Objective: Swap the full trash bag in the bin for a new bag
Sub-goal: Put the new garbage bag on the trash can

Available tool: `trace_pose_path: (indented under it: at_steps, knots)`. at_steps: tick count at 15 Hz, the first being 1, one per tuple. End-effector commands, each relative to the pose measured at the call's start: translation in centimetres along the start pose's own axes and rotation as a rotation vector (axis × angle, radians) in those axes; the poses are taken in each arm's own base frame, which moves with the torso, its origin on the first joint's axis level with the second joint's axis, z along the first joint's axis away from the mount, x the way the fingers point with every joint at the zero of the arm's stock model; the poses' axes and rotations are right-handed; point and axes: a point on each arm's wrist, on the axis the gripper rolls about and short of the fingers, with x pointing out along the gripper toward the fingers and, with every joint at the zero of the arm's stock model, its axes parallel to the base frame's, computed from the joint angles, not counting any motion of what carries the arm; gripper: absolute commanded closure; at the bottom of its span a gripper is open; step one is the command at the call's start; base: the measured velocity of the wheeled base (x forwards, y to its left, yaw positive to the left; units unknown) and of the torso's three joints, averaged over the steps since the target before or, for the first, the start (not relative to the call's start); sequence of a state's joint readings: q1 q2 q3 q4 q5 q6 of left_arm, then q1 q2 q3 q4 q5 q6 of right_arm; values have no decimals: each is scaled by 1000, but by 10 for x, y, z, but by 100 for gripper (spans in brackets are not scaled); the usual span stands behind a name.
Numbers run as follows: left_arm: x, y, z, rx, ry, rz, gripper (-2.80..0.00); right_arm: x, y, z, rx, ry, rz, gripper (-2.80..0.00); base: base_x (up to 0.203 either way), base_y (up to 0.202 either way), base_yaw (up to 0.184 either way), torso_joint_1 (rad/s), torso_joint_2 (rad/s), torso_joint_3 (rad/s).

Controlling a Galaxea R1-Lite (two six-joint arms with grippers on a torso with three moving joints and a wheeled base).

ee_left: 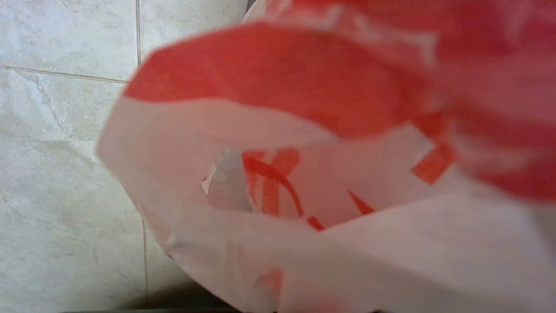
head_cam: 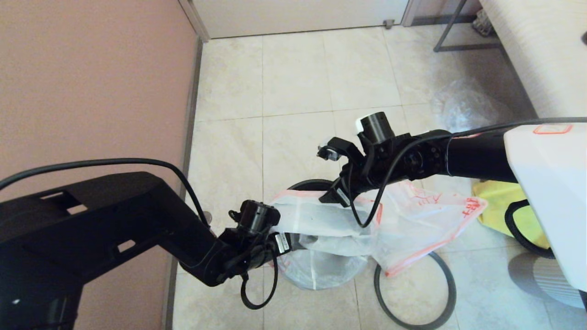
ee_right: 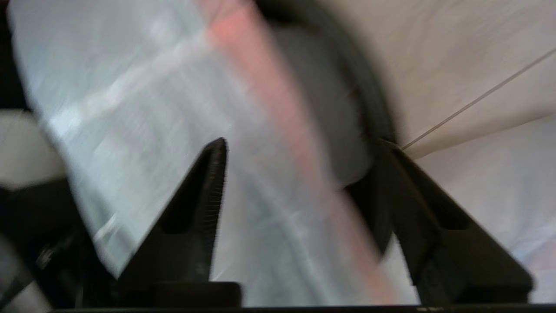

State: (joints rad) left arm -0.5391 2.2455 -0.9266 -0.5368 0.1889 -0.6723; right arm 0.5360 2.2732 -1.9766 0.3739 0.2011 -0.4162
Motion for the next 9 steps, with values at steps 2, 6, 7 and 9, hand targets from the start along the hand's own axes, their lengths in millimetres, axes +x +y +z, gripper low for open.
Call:
trace_pose_path:
  at_steps: [2,6,7,9]
  knots:
    - [1,0,-1,-4,1,2,0,3,7,-6,5,48,53,-280,0,0,0,0,0,0]
    - [1,1,-1,-4,0,3,0,-5,24,-6,19,111,159,-280,0,0,0,0,0,0]
    - [1,1,-1,-4,0,3,0,-2,26,-9,24,128,168,-280,0,0,0,0,0,0]
    - [1,1,-1,-4,0,3,0,3,31,-14,29,166,190,-280,0,0,0,0,0,0]
